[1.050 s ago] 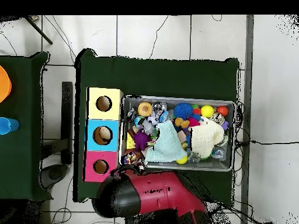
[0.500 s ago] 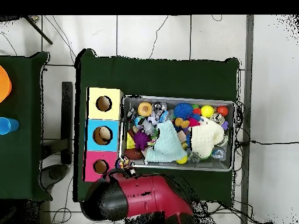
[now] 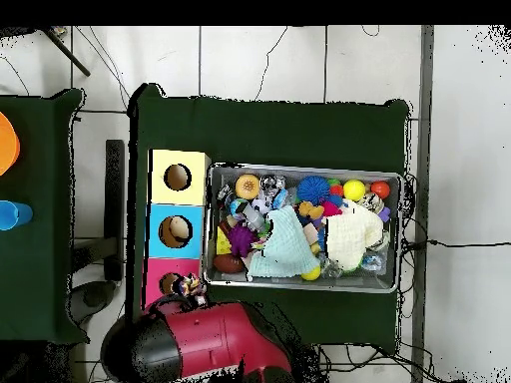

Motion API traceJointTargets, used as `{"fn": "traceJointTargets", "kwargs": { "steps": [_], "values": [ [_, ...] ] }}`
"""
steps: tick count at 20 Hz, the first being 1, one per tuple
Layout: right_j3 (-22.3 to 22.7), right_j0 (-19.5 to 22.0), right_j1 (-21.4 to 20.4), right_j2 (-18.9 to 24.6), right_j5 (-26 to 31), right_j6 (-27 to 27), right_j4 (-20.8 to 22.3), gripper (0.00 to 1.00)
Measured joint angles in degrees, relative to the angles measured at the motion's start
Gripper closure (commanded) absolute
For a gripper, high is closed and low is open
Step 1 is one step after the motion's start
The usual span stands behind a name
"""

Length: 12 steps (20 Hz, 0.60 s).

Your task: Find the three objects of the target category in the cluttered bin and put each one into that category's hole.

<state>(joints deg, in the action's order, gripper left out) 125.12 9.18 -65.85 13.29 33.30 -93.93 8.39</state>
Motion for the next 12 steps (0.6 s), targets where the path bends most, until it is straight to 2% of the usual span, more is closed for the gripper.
{"fn": "traceJointTargets", "kwargs": {
  "steps": [6, 12],
  "values": [
    [-2.5, -4.4, 1.8, -2.1, 0.1, -3.6, -1.3, 1.0],
    [-4.9, -6.2, 3.3, -3.6, 0.1, -4.8, -1.6, 1.0]
  ]
}}
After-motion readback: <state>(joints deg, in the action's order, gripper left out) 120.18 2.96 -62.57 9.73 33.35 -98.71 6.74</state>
